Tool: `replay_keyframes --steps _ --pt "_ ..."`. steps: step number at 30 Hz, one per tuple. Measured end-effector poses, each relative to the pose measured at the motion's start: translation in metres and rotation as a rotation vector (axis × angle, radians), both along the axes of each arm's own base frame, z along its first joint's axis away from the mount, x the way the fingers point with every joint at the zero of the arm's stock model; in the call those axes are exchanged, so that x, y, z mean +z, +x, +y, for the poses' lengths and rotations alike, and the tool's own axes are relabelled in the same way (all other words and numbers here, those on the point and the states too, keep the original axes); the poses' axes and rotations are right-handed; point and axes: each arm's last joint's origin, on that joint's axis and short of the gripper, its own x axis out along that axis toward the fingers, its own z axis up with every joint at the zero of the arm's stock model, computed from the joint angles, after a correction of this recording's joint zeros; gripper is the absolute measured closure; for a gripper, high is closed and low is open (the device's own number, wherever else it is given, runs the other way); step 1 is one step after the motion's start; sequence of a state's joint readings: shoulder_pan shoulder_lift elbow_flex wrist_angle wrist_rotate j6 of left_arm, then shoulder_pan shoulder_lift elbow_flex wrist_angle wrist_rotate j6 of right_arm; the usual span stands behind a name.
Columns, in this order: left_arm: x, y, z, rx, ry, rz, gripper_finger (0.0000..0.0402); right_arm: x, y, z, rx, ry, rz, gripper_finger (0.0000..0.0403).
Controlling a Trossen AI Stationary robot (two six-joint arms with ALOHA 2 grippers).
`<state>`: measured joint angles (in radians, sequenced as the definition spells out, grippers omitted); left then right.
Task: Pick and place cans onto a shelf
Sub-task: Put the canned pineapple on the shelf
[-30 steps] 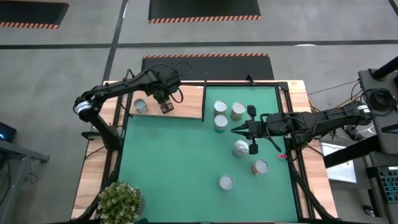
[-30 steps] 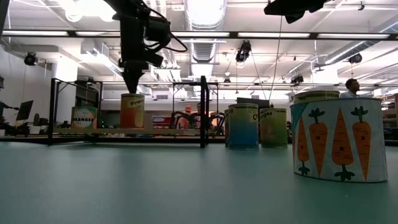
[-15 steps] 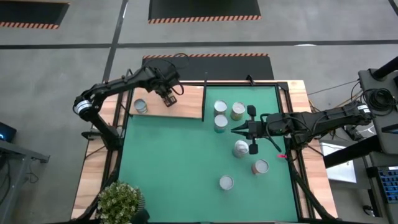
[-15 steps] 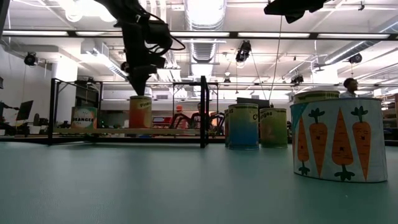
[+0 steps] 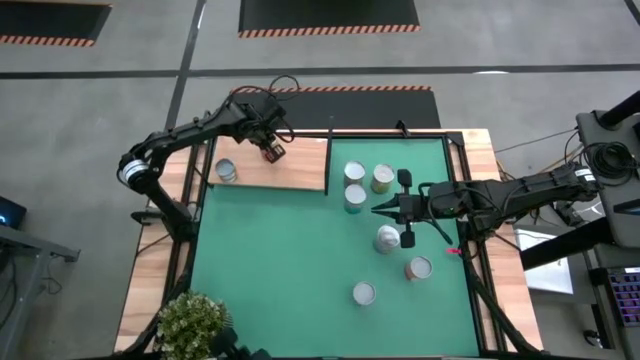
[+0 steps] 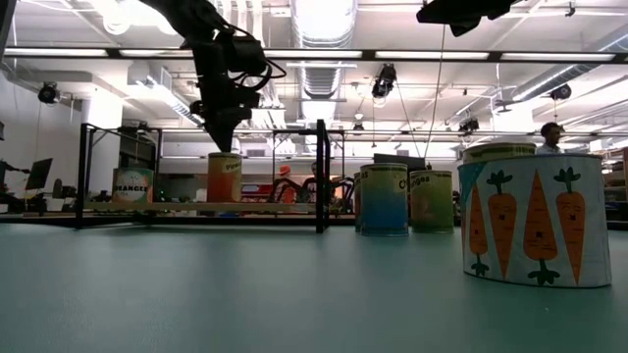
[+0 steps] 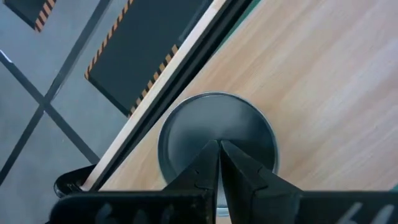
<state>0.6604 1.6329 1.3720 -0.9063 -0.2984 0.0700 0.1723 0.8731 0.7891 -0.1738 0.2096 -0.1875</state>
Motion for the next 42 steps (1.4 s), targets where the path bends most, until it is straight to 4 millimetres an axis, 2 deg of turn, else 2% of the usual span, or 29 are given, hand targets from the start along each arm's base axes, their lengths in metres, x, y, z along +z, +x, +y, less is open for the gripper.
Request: replay_keyframes --steps 12,23,37,42 --pt "0.002 -0.001 0.002 0.008 0.007 -0.001 0.0402 0.0 0.0 0.0 0.0 0.0 0.0 0.039" --pt "-0.014 0.004 0.014 0.021 0.007 0.05 0.0401 0.0 0.0 0.0 -0.001 0.0 0.001 0.039" --pt "0.002 0.009 0.017 0.025 0.018 0.019 0.0402 0.0 0.0 0.0 -0.001 0.0 0.001 0.039" --pt "0.015 0.009 0.011 0.05 0.032 -0.02 0.0402 0.0 0.0 0.0 0.002 -0.008 0.002 0.039"
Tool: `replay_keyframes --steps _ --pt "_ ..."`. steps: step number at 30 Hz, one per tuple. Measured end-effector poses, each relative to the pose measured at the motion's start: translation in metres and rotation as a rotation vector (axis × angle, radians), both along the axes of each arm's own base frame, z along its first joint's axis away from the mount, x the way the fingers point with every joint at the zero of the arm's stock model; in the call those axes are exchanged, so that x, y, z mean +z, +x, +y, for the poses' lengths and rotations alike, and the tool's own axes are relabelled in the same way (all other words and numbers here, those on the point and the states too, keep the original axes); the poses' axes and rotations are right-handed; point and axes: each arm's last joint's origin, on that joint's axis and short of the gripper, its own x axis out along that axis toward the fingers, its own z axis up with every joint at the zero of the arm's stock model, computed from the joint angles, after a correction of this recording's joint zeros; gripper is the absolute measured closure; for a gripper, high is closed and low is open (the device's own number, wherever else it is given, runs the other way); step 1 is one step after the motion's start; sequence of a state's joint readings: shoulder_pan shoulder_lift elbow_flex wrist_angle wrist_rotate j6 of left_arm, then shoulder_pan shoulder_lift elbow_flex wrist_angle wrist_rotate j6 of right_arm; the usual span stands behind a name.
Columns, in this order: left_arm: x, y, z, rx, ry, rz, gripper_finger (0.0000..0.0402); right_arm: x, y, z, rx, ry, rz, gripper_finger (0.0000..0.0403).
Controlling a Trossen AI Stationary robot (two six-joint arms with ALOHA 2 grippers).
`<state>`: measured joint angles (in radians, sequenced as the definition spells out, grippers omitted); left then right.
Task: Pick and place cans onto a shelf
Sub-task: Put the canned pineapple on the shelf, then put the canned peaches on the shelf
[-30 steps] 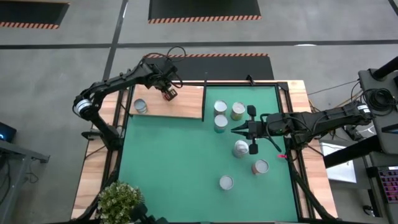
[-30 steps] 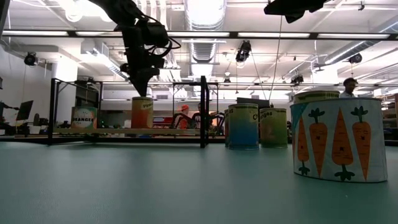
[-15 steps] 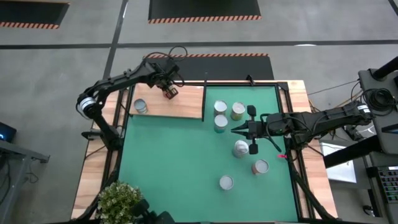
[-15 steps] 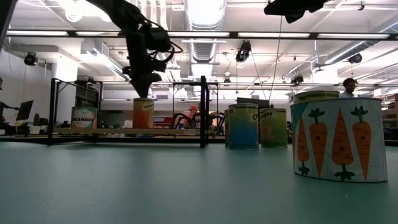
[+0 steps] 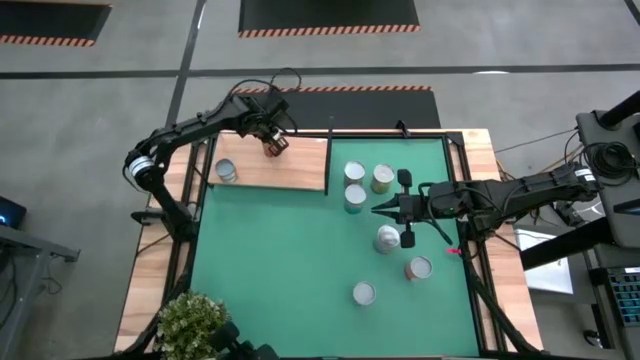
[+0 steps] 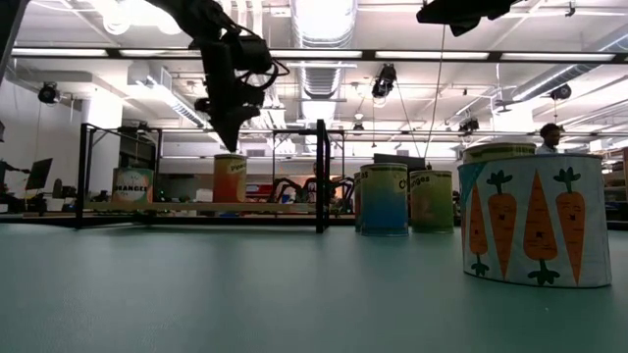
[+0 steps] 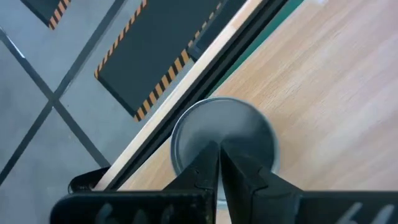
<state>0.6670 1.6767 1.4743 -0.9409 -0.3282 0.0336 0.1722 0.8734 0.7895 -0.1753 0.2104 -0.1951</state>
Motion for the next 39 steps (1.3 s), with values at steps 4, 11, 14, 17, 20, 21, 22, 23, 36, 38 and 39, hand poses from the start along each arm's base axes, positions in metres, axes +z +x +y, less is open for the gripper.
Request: replay_keyframes --steps 4,11,14,17,20,21,22,23,36,38,39 --pt "0.02 0.003 -0.017 0.004 0.01 -0.049 0.0402 0.0 0.0 0.0 0.0 0.0 0.001 0.039" --pt "0.05 0.023 -0.088 -0.127 0.028 -0.191 0.0402 0.002 -0.004 -0.001 -0.004 0.012 -0.005 0.039" --pt "0.056 0.036 -0.125 -0.205 0.016 -0.258 0.0402 0.003 -0.009 -0.001 -0.004 0.014 0.006 0.039" --pt "0.059 0.051 -0.164 -0.306 0.008 -0.34 0.0402 0.004 -0.014 -0.001 -0.002 0.024 0.012 0.039" --pt "0.058 0.068 -0.201 -0.423 0.015 -0.422 0.0402 0.007 -0.02 0.002 0.02 0.026 0.001 0.039" --pt "0.057 0.073 -0.213 -0.453 0.029 -0.445 0.0402 0.007 -0.022 0.003 0.03 0.026 -0.001 0.039" --pt "0.056 0.079 -0.225 -0.481 0.047 -0.474 0.0402 0.008 -0.025 0.005 0.04 0.027 -0.008 0.039" --pt "0.055 0.084 -0.235 -0.501 0.068 -0.498 0.0402 0.009 -0.028 0.006 0.05 0.024 -0.009 0.039" --pt "0.011 0.139 -0.283 -0.643 0.154 -0.575 0.0402 0.009 -0.052 0.01 0.127 -0.017 -0.072 0.039" --pt "0.003 0.146 -0.285 -0.645 0.155 -0.581 0.0402 0.008 -0.057 0.009 0.13 -0.023 -0.091 0.039" --pt "0.0 0.149 -0.285 -0.646 0.154 -0.591 0.0402 0.007 -0.059 0.008 0.132 -0.028 -0.097 0.039"
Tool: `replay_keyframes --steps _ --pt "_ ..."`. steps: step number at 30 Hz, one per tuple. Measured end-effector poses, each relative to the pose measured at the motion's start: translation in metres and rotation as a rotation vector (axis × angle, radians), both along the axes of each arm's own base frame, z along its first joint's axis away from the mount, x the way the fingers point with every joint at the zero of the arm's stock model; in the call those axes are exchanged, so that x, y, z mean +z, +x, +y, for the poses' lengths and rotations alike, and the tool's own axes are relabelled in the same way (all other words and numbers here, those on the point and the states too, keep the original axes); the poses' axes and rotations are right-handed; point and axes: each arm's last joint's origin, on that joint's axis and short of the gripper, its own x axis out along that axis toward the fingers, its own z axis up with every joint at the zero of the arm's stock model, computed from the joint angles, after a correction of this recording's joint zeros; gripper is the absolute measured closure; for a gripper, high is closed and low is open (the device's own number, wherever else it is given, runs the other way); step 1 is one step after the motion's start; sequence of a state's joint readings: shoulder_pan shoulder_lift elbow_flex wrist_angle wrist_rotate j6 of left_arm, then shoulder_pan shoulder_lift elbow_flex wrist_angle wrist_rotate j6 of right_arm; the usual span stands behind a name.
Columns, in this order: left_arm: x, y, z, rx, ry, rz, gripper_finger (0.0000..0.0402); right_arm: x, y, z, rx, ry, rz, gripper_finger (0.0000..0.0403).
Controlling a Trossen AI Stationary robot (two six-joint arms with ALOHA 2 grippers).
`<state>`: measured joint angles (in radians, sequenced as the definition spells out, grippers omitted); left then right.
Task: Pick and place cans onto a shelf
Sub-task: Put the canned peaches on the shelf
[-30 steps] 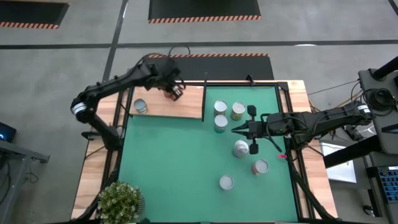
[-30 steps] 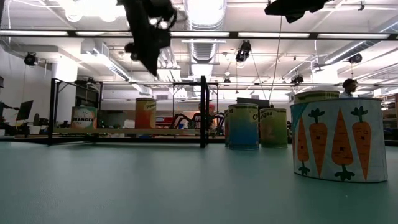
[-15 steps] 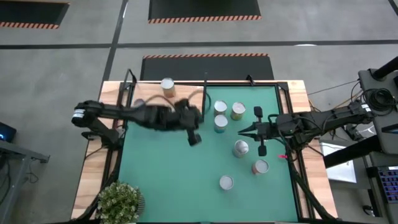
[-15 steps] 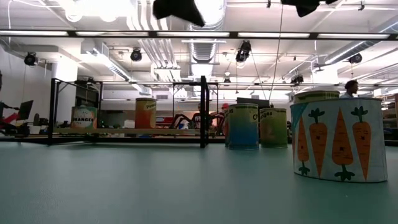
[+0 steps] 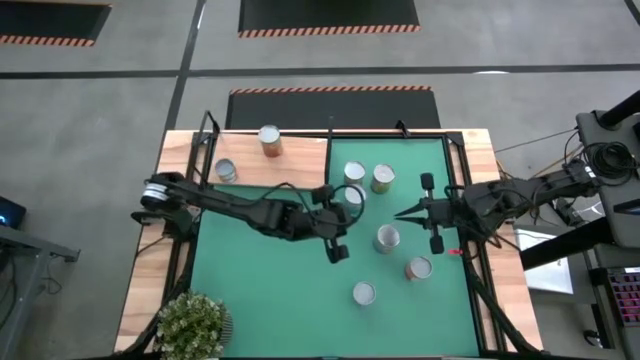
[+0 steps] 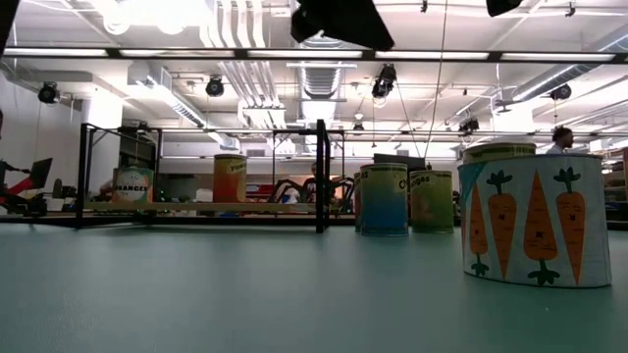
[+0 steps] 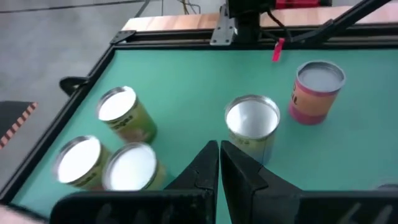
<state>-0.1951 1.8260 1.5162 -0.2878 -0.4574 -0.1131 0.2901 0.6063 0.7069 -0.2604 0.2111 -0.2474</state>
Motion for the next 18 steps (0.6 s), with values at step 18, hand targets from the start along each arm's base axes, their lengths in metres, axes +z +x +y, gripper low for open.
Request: replay_keyframes --steps 18 --pt "-0.028 0.036 -0.01 -0.115 -0.096 -0.144 0.0394 0.0 -0.054 -0.016 0.021 -0.009 -0.277 0.039"
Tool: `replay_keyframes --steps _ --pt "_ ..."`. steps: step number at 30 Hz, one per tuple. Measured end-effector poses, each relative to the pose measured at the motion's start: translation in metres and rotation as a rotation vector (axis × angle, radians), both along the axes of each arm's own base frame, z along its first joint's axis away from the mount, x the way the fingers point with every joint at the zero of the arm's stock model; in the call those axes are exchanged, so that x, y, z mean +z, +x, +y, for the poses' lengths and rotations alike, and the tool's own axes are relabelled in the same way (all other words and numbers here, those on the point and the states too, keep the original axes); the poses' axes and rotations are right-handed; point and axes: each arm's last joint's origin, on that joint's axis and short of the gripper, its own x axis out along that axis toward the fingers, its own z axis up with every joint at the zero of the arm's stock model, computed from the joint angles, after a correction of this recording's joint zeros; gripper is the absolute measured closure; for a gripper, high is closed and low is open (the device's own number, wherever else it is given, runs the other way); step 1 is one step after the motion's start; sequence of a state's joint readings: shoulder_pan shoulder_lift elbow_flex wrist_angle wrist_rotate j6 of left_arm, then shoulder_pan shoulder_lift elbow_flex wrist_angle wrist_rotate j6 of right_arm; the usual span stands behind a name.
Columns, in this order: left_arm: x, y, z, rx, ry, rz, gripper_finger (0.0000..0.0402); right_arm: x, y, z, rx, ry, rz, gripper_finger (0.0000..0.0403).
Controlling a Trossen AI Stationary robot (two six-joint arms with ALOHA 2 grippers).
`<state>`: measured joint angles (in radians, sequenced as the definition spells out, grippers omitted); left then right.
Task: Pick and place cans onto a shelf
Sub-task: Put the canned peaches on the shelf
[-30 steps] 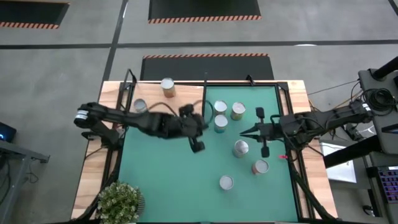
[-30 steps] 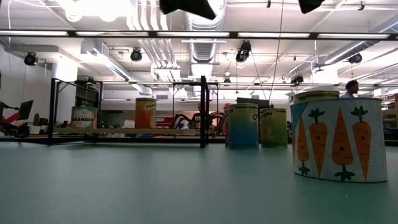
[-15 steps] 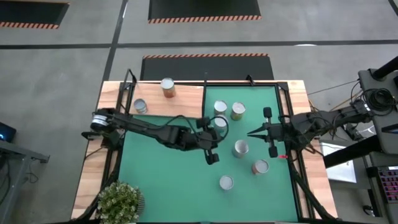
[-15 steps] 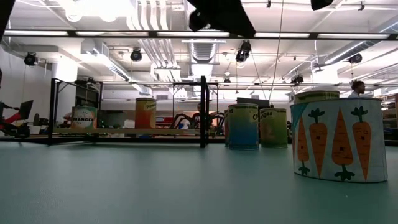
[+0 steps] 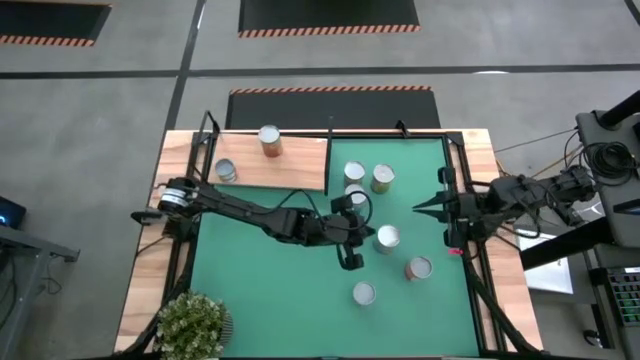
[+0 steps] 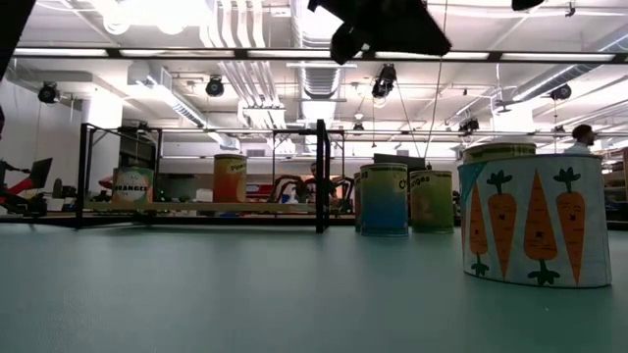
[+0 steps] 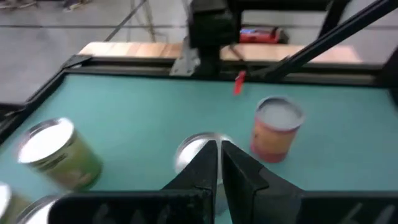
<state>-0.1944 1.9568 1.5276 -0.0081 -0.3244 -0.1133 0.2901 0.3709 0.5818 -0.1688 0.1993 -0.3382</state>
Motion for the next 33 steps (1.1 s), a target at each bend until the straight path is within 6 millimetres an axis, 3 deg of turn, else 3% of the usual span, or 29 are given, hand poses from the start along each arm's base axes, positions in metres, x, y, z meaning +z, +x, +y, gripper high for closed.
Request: replay_keyframes --steps 6,15,20,26,33 --pt "-0.011 0.009 -0.003 -0.034 -0.026 -0.032 0.0333 -0.001 -0.005 -0.002 0.001 0.008 -0.02 0.039" --pt "-0.022 0.018 -0.003 0.038 -0.02 -0.094 0.0162 -0.001 -0.006 -0.001 0.025 0.01 -0.025 0.039" --pt "-0.038 0.026 0.0 0.069 -0.024 -0.099 0.0091 -0.001 -0.006 -0.001 0.025 0.01 -0.024 0.039" --pt "-0.048 0.033 0.002 0.075 -0.025 -0.135 0.0048 -0.001 -0.006 -0.001 0.024 0.01 -0.023 0.039" --pt "-0.063 0.037 0.007 0.072 -0.003 -0.113 0.0041 -0.001 -0.006 -0.001 0.024 0.009 -0.022 0.039"
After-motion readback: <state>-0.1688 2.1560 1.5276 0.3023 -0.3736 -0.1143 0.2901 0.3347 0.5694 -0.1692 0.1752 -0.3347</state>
